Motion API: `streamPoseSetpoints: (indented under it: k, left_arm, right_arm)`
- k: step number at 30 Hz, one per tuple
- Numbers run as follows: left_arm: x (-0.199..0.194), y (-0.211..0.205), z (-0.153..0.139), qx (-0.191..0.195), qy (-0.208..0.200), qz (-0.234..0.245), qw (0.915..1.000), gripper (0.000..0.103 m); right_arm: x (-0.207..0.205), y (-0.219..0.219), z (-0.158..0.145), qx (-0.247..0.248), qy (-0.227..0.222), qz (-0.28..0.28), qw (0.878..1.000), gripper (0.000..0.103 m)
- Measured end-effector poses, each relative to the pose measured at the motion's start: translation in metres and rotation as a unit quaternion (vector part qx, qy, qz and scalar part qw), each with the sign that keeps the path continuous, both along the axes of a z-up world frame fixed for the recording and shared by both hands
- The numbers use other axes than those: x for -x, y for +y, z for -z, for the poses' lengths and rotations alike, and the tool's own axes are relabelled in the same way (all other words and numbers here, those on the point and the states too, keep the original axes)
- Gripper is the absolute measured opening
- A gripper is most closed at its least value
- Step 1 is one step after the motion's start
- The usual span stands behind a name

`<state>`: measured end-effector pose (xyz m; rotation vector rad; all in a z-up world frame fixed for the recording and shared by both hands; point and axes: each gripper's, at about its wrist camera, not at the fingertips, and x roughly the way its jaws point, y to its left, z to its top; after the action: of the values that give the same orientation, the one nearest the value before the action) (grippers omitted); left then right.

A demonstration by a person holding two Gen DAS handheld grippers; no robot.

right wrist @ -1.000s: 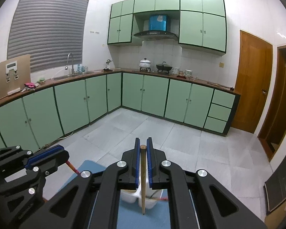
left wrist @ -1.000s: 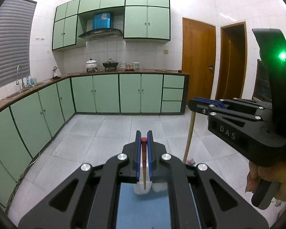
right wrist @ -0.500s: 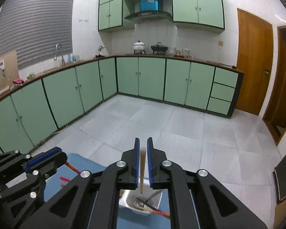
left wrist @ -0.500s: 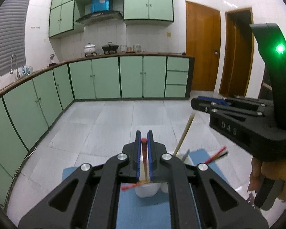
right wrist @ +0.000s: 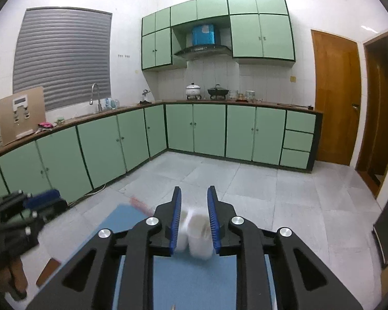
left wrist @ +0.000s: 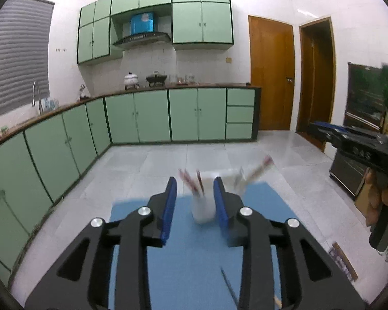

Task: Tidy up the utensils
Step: 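Open both tools to drop the chopsticks into the holder, then bring both open tools back over the last two chopsticks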

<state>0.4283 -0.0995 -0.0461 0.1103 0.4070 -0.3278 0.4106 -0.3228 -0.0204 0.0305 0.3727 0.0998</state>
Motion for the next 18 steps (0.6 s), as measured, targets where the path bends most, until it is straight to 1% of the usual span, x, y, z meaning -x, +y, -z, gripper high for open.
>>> streamPoseSetpoints:
  k: [1, 2, 3, 4, 5, 7, 8, 9, 10, 11, 12, 13, 14, 18]
  left_arm:
    - [0.022, 0.004, 0.015, -0.006, 0.002, -0.008, 0.9999, 0.030]
    - [0.041, 0.007, 0.030, -0.010, 0.007, -0.013, 0.9998, 0.031]
    - [0.059, 0.011, 0.046, -0.002, 0.020, -0.019, 0.9996, 0.031]
    - [0.075, 0.013, 0.061, 0.006, 0.032, -0.022, 0.9992, 0.031]
    - [0.086, 0.014, 0.072, 0.007, 0.036, -0.028, 0.9989, 0.031]
    - [0.115, 0.017, 0.104, 0.018, 0.051, -0.050, 0.9973, 0.034]
    - [0.128, 0.014, 0.122, 0.019, 0.063, -0.052, 0.9965, 0.034]
    - [0.136, 0.012, 0.132, 0.018, 0.069, -0.053, 0.9960, 0.034]
    - [0.147, 0.006, 0.152, 0.014, 0.088, -0.049, 0.9948, 0.034]
    - [0.152, 0.003, 0.162, 0.010, 0.100, -0.046, 0.9939, 0.034]
    - [0.159, 0.000, 0.177, 0.005, 0.115, -0.046, 0.9923, 0.034]
    - [0.162, -0.001, 0.184, 0.003, 0.125, -0.047, 0.9911, 0.034]
    - [0.165, 0.000, 0.188, 0.002, 0.129, -0.048, 0.9905, 0.034]
    - [0.171, 0.007, 0.194, 0.001, 0.129, -0.062, 0.9897, 0.034]
  right_arm:
    - [0.022, 0.001, 0.017, 0.003, 0.002, 0.006, 1.000, 0.021]
    - [0.048, 0.002, 0.041, 0.005, 0.011, 0.013, 1.000, 0.021]
    - [0.064, 0.003, 0.058, 0.001, 0.019, 0.017, 1.000, 0.021]
    - [0.085, 0.005, 0.082, -0.002, 0.031, 0.024, 0.999, 0.021]
    - [0.106, 0.007, 0.106, -0.003, 0.042, 0.034, 0.999, 0.021]
    - [0.137, 0.011, 0.146, -0.014, 0.068, 0.047, 0.996, 0.021]
    - [0.152, 0.015, 0.168, -0.023, 0.085, 0.052, 0.995, 0.021]
    - [0.166, 0.019, 0.186, -0.030, 0.098, 0.054, 0.993, 0.021]
    - [0.176, 0.023, 0.201, -0.033, 0.109, 0.055, 0.992, 0.021]
    - [0.187, 0.028, 0.217, -0.041, 0.122, 0.056, 0.990, 0.021]
    - [0.193, 0.031, 0.225, -0.045, 0.126, 0.057, 0.989, 0.021]
    - [0.199, 0.036, 0.235, -0.043, 0.131, 0.056, 0.989, 0.021]
    - [0.202, 0.042, 0.241, -0.040, 0.134, 0.052, 0.989, 0.021]
    - [0.197, 0.055, 0.244, -0.035, 0.135, 0.046, 0.989, 0.021]
